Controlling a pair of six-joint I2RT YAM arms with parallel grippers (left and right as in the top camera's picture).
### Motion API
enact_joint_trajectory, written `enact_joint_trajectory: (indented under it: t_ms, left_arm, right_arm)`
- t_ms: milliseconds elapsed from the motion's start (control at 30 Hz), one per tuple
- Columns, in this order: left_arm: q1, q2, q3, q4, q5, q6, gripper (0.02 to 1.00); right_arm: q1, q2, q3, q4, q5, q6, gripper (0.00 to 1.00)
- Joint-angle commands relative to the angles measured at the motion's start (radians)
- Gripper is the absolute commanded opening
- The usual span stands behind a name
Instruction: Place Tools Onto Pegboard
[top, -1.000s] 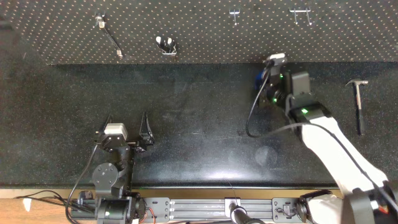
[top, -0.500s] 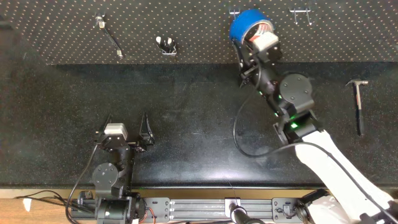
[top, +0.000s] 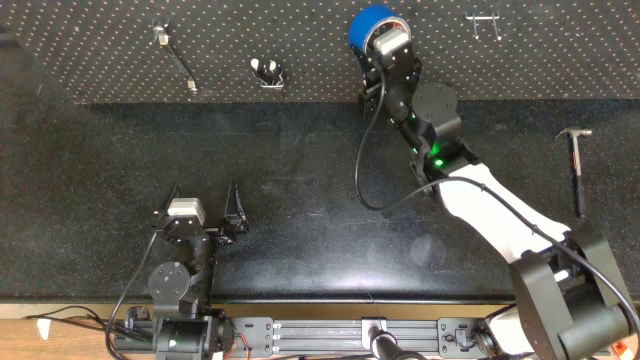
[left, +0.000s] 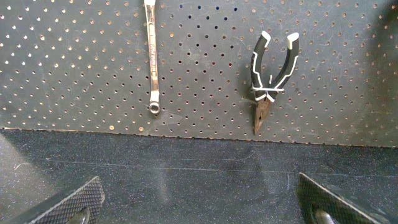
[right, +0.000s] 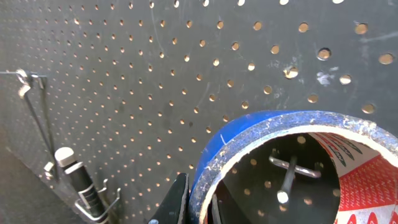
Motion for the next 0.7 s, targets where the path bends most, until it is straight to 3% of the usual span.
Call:
enact_joint_trajectory:
  t_ms: [33, 67, 133, 200, 300, 400, 633, 700]
  left_arm:
    - [0.002, -0.010, -0.002, -0.007, 0.010, -0.002, 0.996]
    - [0.002, -0.010, -0.002, -0.007, 0.010, -0.002, 0.998]
    - [0.002, -0.010, -0.002, -0.007, 0.010, -0.002, 0.996]
    - [0.002, -0.010, -0.002, -0.007, 0.010, -0.002, 0.996]
    - [0.002, -0.010, -0.002, -0.007, 0.010, -0.002, 0.996]
    - [0.002, -0.010, -0.002, -0.007, 0.010, -0.001, 0.996]
    - [0.002, -0.010, -0.002, -0.007, 0.010, -0.002, 0.996]
    - [0.002, -0.010, -0.002, -0.007, 0.010, -0.002, 0.996]
  right_arm:
    - [0.004, 0.053, 0.032, 0.005, 0.029, -0.039, 0.386]
    - [0.004, 0.061, 0.032, 0.005, 0.028, -0.039, 0.590]
    - [0.004, 0.064, 0.032, 0.006, 0.027, 0.001, 0.842]
    - [-0.001, 0.048, 0.032, 0.007, 0.026, 0.062, 0.987]
    - [-0.014, 0.001, 0.032, -0.021, -0.018, 0.063, 0.991]
    - [-0.078, -0.125, 0.032, -0.190, -0.102, 0.064, 0.993]
    - [-0.147, -0.448, 0.032, -0.669, -0.111, 0.078, 0.996]
    - [-0.137, -0.487, 0.032, -0.725, -0.130, 0.089, 0.996]
